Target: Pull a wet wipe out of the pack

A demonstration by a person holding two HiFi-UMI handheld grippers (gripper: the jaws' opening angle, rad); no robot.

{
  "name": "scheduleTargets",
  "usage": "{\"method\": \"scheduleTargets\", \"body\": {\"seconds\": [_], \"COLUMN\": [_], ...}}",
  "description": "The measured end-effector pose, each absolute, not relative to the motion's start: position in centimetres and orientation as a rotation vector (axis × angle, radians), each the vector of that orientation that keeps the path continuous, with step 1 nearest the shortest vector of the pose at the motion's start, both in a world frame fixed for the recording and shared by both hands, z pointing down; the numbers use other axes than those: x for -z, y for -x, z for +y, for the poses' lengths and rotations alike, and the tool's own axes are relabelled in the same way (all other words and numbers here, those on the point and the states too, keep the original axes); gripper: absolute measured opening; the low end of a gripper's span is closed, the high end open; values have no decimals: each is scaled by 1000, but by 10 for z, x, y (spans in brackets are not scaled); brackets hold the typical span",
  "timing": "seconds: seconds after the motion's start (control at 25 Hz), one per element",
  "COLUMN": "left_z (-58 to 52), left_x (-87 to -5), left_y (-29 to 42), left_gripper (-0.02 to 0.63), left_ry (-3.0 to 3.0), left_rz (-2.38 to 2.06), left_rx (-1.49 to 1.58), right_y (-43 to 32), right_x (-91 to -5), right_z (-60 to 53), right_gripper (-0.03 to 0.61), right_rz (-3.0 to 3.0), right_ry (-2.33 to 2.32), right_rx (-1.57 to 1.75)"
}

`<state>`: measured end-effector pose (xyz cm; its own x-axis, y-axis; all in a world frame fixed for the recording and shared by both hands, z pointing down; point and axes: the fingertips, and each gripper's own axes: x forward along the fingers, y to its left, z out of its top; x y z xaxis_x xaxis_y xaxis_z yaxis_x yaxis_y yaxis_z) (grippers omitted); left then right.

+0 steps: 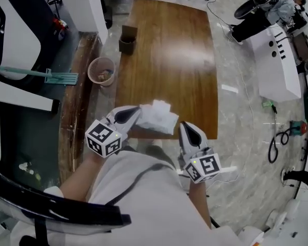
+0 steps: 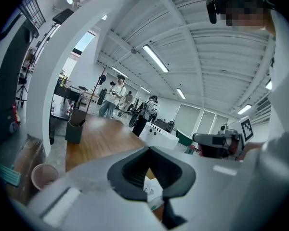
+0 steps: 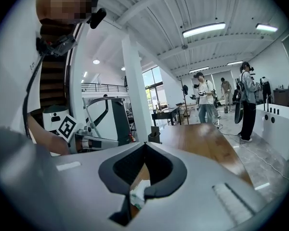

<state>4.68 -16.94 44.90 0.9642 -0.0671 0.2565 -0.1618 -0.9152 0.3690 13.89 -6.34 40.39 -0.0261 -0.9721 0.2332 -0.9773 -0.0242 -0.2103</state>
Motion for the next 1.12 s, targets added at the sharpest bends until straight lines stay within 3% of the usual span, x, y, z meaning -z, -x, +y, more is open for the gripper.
{"method": "scheduleTargets", "body": {"seconds": [0.52, 1.12], "left_z": [-170, -138], "left_x": [-435, -480], "left_y": [-57, -39], "left_gripper": [6, 6], "left_ry": [-2683, -2511], "left_rz": [-427, -731], "left_rx": [-269, -341], "right_y": [-140, -122], "right_x": [-456, -593], "right_z": [-96, -108], "right_gripper": [8, 31], "right_rz": [-2243, -2112], "right_ry": [-1565, -996], "right_rx": [-356, -387]}}
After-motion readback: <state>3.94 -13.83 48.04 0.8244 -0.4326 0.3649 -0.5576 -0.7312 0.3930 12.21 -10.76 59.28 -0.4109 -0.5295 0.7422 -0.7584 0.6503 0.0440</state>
